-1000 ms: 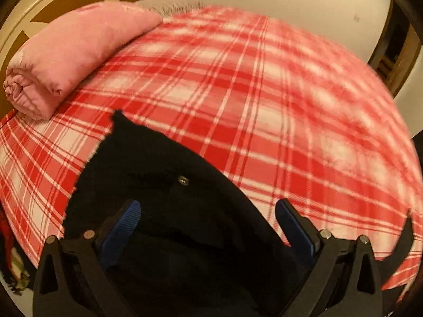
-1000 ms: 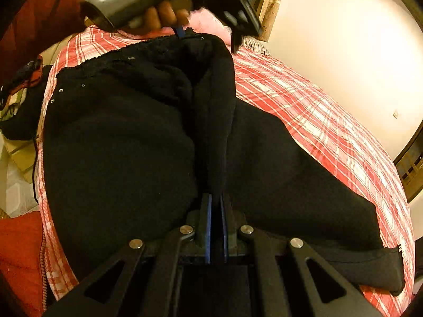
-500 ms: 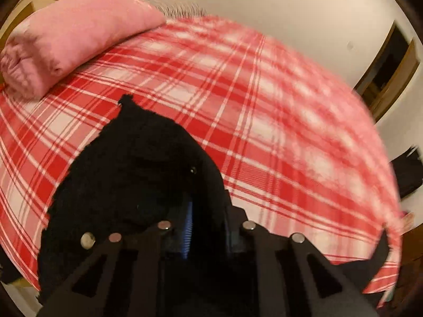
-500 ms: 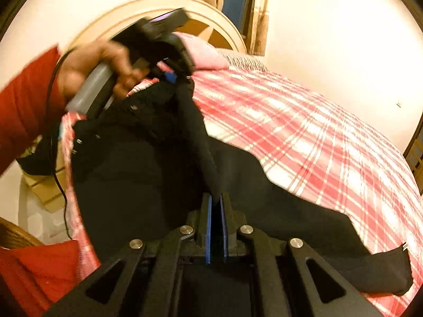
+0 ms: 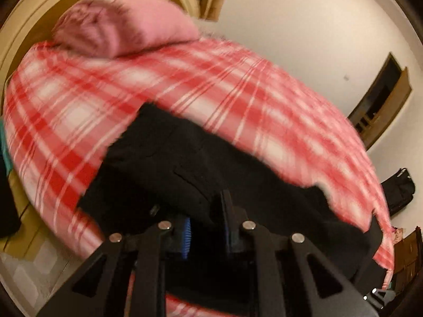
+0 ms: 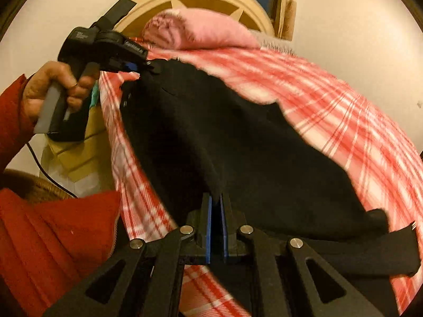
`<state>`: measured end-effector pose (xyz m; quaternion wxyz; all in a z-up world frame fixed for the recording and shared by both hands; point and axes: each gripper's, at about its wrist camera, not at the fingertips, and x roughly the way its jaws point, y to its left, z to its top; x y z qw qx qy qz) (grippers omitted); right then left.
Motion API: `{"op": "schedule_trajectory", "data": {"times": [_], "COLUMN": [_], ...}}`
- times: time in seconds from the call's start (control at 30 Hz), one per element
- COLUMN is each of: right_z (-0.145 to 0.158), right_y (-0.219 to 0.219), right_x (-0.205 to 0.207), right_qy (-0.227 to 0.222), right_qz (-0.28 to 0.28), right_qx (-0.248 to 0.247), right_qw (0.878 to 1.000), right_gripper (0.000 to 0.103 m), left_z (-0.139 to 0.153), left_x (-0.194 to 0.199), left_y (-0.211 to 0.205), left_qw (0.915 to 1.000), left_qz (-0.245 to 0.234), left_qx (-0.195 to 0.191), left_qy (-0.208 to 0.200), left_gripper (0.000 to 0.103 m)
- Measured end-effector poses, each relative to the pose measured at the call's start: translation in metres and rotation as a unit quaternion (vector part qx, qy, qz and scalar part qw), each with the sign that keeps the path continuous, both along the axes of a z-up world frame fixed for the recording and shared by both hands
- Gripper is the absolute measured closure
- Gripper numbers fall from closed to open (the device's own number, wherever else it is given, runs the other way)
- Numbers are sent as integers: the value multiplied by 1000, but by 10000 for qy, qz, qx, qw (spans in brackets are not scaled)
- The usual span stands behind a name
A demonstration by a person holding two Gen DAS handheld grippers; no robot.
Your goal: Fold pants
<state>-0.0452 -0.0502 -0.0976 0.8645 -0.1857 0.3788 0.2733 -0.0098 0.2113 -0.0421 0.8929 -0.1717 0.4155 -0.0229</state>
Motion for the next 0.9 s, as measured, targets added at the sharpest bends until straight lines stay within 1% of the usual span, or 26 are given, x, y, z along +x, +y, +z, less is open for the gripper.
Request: {"op": "schedule_trajectory", "data": {"times": [0.07, 0.13, 0.17, 0.23, 0.3, 0.37, 0.4, 0.43, 0.47, 0.5, 0.53, 0.57, 0.6, 0.63, 0.67, 0.7, 0.73, 0.77, 0.8, 0.9], "right_z": [-10, -21, -23, -27, -27, -26, -25, -24, -22, -19, -14, -4, 3, 13, 25, 32, 38, 41, 39, 23], "right_y": [1, 1, 0, 0, 0, 0, 1, 0, -2, -4, -7, -12, -13, -16, -17, -16, -12, -4, 4, 36], "right_x": [1, 5, 5, 5, 6, 6, 6, 6, 7, 9, 10, 12, 14, 18, 23, 26, 29, 31, 32, 30], "right_qy": [107, 253, 288, 349, 391, 383, 389, 461, 633, 762, 870, 876, 825, 731, 595, 466, 309, 172, 117, 106], "right_qz": [-3, -15, -10, 22, 90, 175, 199, 261, 355, 418, 478, 473, 425, 334, 247, 226, 232, 247, 284, 578], "right_qx": [-44, -79, -83, -91, -78, -143, -173, -138, -21, 89, 227, 407, 494, 623, 788, 905, 991, 986, 926, 563], "right_qw": [9999, 9996, 9996, 9993, 9992, 9990, 9989, 9985, 9974, 9962, 9948, 9942, 9945, 9948, 9948, 9945, 9943, 9947, 9952, 9967], "right_gripper": [97, 97, 97, 96, 93, 92, 89, 80, 74, 61, 54, 53, 52, 51, 49, 47, 47, 47, 47, 47], "left_z": [-12, -22, -26, -28, -30, -36, -38, -37, -36, -30, -25, -13, -6, 4, 9, 16, 19, 21, 21, 12], "left_x": [0, 1, 0, -6, -13, -15, -16, -17, -22, -23, -23, -21, -20, -16, -13, -8, -5, -2, 3, 10], "left_y": [1, 2, 3, 7, 14, 20, 24, 30, 35, 39, 41, 41, 40, 39, 39, 41, 44, 48, 53, 61], "left_qw": [9999, 9994, 9990, 9980, 9970, 9957, 9948, 9943, 9942, 9939, 9935, 9922, 9912, 9893, 9876, 9844, 9829, 9831, 9852, 9930], "left_qz": [64, 70, 95, 153, 223, 291, 349, 438, 500, 588, 633, 666, 656, 625, 640, 731, 798, 849, 892, 841], "left_qx": [127, 253, 334, 549, 689, 796, 849, 859, 857, 872, 917, 1050, 1149, 1297, 1400, 1551, 1590, 1540, 1394, 811], "left_qy": [98, 217, 266, 267, 265, 363, 429, 445, 422, 342, 238, 65, -52, -215, -298, -407, -479, -504, -451, -145], "left_gripper": [83, 81, 77, 76, 73, 73, 73, 73, 73, 73, 72, 69, 59, 52, 39, 34, 34, 34, 34, 34]}}
